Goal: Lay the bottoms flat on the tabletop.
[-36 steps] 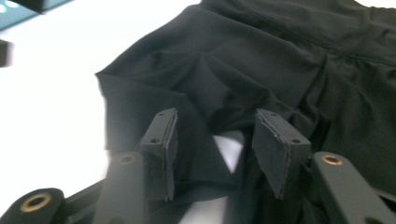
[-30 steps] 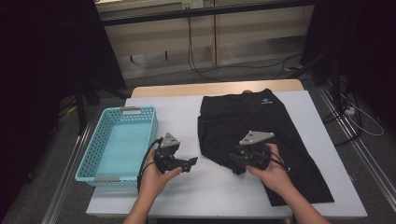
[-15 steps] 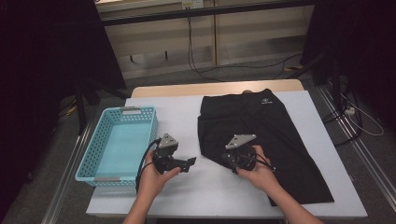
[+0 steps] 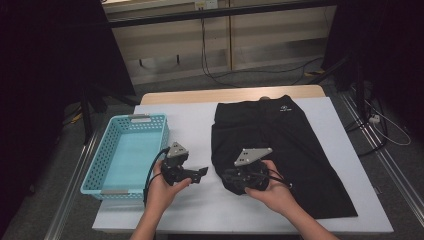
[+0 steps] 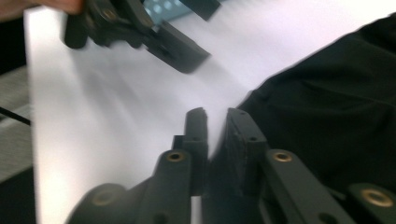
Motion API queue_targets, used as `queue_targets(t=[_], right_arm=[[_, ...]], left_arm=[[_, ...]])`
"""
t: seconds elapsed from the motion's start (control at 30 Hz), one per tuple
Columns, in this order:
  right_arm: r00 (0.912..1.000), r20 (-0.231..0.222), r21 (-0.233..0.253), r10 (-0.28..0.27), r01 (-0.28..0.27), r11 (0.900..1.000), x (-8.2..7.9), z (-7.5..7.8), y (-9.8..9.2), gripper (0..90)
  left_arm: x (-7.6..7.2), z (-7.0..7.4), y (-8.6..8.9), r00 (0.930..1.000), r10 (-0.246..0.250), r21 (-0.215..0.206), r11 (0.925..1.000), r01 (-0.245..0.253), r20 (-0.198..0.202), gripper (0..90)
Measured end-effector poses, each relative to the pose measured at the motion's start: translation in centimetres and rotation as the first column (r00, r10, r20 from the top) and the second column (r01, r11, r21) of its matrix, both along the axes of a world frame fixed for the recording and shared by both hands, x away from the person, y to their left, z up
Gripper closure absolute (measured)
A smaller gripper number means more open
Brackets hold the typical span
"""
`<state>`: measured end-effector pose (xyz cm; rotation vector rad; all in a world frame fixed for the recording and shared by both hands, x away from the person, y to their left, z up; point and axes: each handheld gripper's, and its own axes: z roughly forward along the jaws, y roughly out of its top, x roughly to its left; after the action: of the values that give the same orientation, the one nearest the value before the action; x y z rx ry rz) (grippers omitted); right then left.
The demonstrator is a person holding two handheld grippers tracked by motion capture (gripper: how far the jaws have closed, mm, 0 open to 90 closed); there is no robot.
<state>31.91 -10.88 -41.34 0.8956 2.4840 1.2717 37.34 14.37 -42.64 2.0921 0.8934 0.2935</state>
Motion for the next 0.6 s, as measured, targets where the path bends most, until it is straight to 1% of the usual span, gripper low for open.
queue_targets(t=[0.07,0.1,0.13,0.17,0.23,0.33,0.37,0.4,0.43,0.47,0.5,0.53,0.6], right_arm=[[0.9996,0.004,-0.004,-0.028,0.028,1.0,0.2,0.0,-0.5,68.4],[0.9989,0.015,-0.015,-0.044,0.044,0.999,0.3,0.0,-0.8,67.6],[0.9979,0.026,-0.026,-0.06,0.061,0.998,0.4,0.0,-1.2,64.7],[0.9963,0.027,-0.025,-0.082,0.083,0.996,0.5,0.0,-1.7,60.8],[0.9935,0.019,-0.021,-0.112,0.112,0.993,0.8,-0.2,-2.7,58.9],[0.9865,0.008,-0.033,-0.163,0.164,0.986,1.1,-0.5,-4.2,54.2],[0.9833,0.005,-0.043,-0.182,0.182,0.982,1.2,-0.6,-4.6,52.9],[0.9809,0.009,-0.06,-0.194,0.194,0.979,1.3,-0.7,-5.0,52.4],[0.9783,0.007,-0.066,-0.207,0.207,0.976,1.4,-0.9,-5.4,52.1],[0.9759,0.001,-0.063,-0.218,0.218,0.974,1.6,-1.0,-5.9,50.8],[0.9726,-0.008,-0.062,-0.233,0.232,0.971,1.7,-1.1,-6.3,48.5],[0.9695,-0.017,-0.063,-0.245,0.243,0.968,1.8,-1.2,-6.6,46.3],[0.9652,-0.02,-0.066,-0.261,0.259,0.964,2.0,-1.4,-7.2,43.3]], left_arm=[[0.0,0.0,-0.1,1.0,-0.003,0.002,1.0,0.003,-0.005,10.7],[0.1,-0.1,-0.1,1.0,-0.009,0.009,0.9999,0.009,0.001,10.8],[0.1,-0.1,-0.1,0.9999,-0.015,0.013,0.9998,0.015,-0.004,10.7],[0.0,-0.2,-0.3,0.9999,-0.011,0.008,0.9999,0.011,-0.009,10.8],[0.0,-0.3,-0.5,0.9998,-0.016,0.005,0.9999,0.016,-0.015,10.8],[0.0,-0.3,-0.8,0.9995,-0.026,0.002,0.9997,0.026,-0.018,11.0],[0.0,-0.3,-0.8,0.9995,-0.03,0.005,0.9995,0.03,-0.014,11.1],[0.0,-0.4,-1.0,0.9995,-0.026,-0.004,0.9996,0.026,-0.016,11.2],[0.0,-0.4,-1.1,0.9992,-0.035,0.002,0.9994,0.035,-0.018,11.3],[0.0,-0.4,-1.3,0.999,-0.04,0.0,0.9992,0.04,-0.019,11.7],[-0.1,-0.6,-1.5,0.999,-0.039,-0.011,0.9992,0.039,-0.023,12.2],[-0.1,-0.7,-1.7,0.9987,-0.047,-0.008,0.9989,0.046,-0.02,12.5],[-0.2,-1.0,-2.1,0.9987,-0.047,-0.011,0.9988,0.047,-0.019,13.4]])
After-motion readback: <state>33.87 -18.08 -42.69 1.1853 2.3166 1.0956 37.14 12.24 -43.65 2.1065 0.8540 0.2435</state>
